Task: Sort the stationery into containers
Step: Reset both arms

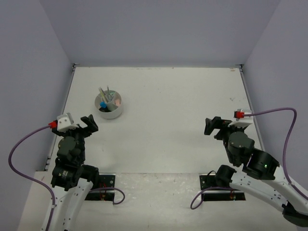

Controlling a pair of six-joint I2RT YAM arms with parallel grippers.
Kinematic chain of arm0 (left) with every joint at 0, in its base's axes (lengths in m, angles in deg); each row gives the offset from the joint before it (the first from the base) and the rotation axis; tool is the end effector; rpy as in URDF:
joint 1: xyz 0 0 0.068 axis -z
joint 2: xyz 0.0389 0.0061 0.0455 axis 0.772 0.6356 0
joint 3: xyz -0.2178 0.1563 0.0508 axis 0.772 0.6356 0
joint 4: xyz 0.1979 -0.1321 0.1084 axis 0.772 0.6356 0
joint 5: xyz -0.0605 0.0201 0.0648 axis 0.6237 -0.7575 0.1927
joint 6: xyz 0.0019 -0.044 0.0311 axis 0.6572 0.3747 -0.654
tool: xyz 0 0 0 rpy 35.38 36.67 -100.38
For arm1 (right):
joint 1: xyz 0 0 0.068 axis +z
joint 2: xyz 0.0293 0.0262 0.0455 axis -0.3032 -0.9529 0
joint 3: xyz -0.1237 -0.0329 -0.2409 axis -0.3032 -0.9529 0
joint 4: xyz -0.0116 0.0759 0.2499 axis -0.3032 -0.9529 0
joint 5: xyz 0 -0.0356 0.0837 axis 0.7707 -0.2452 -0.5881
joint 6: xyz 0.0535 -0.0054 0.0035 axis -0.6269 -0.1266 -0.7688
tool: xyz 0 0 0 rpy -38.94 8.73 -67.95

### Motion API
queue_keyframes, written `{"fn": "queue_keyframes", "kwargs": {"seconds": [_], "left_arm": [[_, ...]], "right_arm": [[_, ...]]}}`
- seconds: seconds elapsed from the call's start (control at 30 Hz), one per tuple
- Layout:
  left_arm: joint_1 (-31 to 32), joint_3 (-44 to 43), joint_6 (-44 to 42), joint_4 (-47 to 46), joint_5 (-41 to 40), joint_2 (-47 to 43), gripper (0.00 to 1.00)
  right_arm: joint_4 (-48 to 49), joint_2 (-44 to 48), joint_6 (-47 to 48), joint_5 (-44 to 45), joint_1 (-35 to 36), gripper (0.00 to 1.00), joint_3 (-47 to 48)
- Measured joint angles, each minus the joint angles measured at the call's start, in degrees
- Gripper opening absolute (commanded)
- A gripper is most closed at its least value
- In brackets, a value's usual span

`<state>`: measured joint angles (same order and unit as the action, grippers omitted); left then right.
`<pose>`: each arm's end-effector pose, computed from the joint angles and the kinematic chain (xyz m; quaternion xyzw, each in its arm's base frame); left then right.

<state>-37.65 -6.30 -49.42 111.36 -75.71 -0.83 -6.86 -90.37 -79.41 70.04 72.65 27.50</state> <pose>0.0798 -0.0014 0.2906 -0.1915 0.6981 -0.0083 0.6898 0.0683 0.0486 0.3412 0.0782 0.7600 0.0884 0.6391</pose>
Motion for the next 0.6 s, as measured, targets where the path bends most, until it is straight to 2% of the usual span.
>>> {"fn": "queue_keyframes", "kwargs": {"seconds": [0.6], "left_arm": [[0.8, 0.6, 0.6, 0.0, -1.3, -0.7, 1.00]], "right_arm": [[0.0, 0.1, -2.5, 2.6, 0.0, 0.99, -0.2]]}}
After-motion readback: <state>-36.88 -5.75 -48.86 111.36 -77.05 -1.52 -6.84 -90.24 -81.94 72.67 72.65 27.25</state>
